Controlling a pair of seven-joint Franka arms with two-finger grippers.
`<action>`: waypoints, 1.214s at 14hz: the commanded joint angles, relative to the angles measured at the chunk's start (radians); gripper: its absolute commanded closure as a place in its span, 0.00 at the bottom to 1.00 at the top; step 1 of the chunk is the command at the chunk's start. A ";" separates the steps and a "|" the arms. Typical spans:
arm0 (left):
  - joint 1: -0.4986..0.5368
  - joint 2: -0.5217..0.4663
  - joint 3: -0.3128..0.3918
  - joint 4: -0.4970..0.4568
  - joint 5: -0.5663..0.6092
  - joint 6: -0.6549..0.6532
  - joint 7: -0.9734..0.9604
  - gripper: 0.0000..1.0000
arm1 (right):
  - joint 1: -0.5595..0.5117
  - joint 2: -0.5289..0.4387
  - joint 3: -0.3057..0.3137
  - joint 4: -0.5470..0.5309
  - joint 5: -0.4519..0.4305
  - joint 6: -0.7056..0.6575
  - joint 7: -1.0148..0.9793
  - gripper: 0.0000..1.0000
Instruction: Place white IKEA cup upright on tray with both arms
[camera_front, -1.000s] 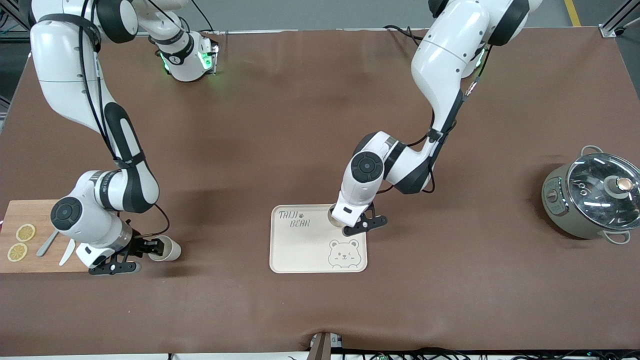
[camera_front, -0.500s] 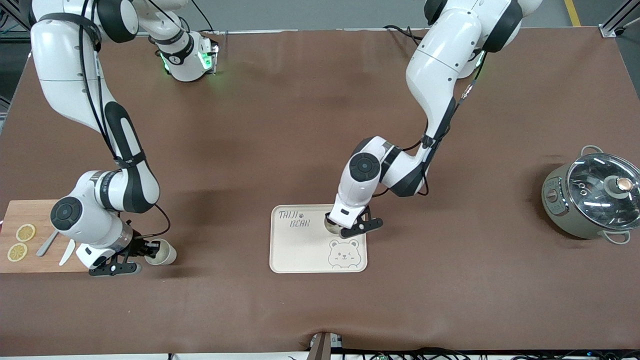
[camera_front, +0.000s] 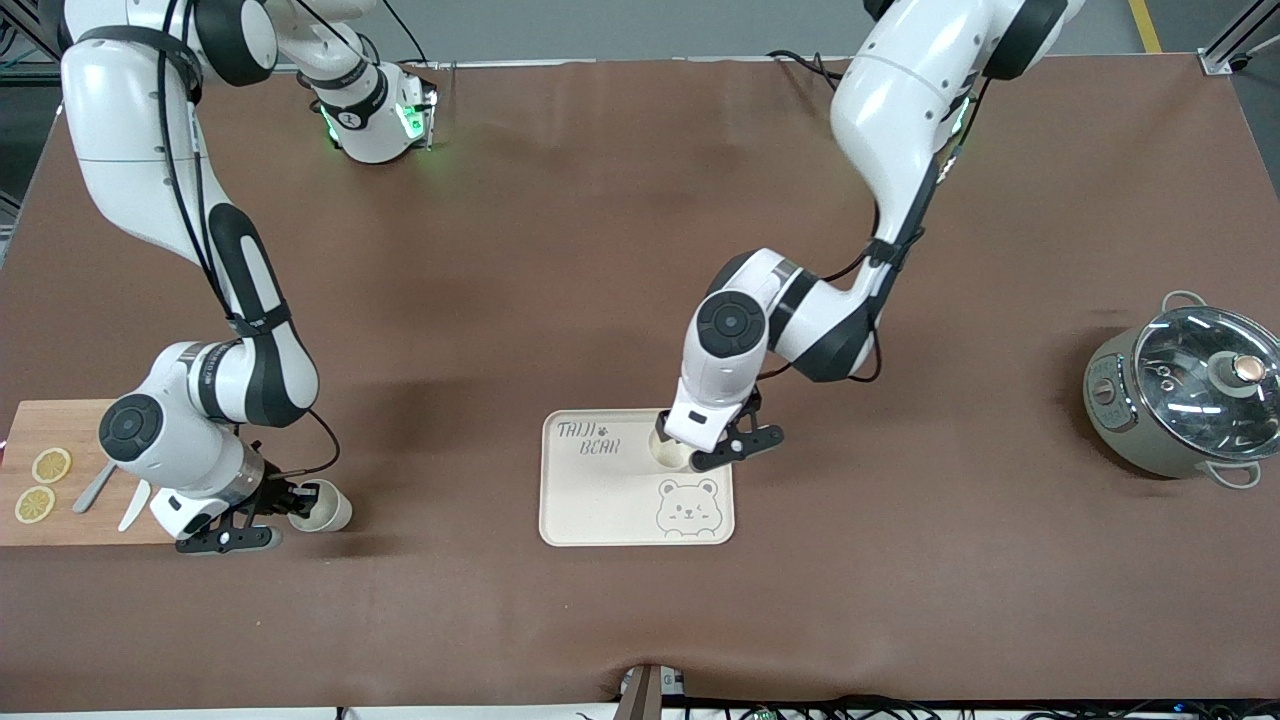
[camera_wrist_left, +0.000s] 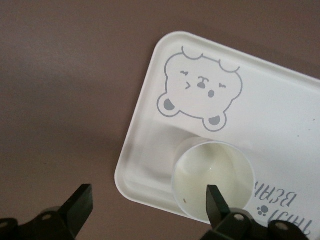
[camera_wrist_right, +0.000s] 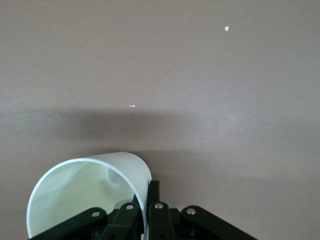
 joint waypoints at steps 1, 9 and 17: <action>0.041 -0.050 -0.006 -0.017 -0.030 -0.043 0.064 0.00 | 0.020 -0.013 0.004 0.061 0.019 -0.109 -0.002 1.00; 0.403 -0.199 0.000 -0.048 -0.196 -0.222 0.816 0.00 | 0.131 -0.019 0.005 0.213 0.036 -0.338 0.287 1.00; 0.456 -0.013 0.007 -0.054 0.008 -0.061 0.850 0.00 | 0.319 -0.018 0.004 0.248 0.029 -0.350 0.662 1.00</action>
